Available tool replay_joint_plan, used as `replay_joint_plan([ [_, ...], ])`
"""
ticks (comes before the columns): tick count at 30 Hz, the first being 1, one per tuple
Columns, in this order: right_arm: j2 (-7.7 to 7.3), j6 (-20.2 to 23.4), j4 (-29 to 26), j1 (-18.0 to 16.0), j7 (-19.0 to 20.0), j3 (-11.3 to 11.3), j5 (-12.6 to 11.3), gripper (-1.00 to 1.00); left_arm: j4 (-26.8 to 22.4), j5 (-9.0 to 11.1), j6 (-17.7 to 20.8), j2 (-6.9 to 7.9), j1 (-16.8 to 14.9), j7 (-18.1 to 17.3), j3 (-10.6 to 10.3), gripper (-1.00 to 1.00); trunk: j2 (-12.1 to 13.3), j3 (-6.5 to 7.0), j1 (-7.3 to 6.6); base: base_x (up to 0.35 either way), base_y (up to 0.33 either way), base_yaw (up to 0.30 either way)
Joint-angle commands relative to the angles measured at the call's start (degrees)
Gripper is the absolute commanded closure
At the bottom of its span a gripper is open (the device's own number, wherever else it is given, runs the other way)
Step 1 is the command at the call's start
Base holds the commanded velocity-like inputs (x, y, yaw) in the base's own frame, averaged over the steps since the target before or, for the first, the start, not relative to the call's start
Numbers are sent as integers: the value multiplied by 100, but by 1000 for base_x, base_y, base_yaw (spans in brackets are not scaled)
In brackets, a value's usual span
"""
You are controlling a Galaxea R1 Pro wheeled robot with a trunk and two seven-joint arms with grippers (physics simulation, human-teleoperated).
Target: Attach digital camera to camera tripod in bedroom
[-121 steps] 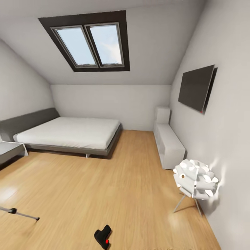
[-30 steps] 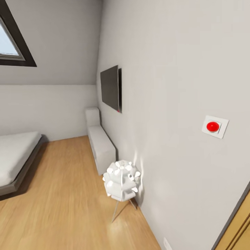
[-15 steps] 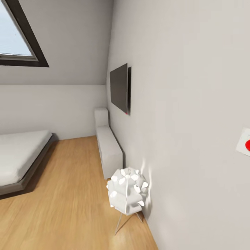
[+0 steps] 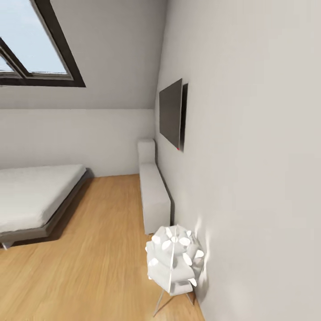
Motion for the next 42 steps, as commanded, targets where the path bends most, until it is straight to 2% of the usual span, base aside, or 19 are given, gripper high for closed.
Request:
replay_joint_plan([
  [1, 4, -29, 9, -2, 1, -3, -11, -100, -8, 31, -6, -2, 3, -8, 22, -100, -2, -3, 2, 130, -80, 279],
  [14, 63, -34, -20, -2, 1, -19, -7, -100, -8, 31, -6, -2, 3, -4, 24, -100, -2, -3, 2, 27, -16, 279],
  [42, 66, -67, -26, -2, 0, -39, -24, -100, -8, 46, -6, -2, 3, -4, 29, -100, -2, -3, 2, 0, 0, 279],
])
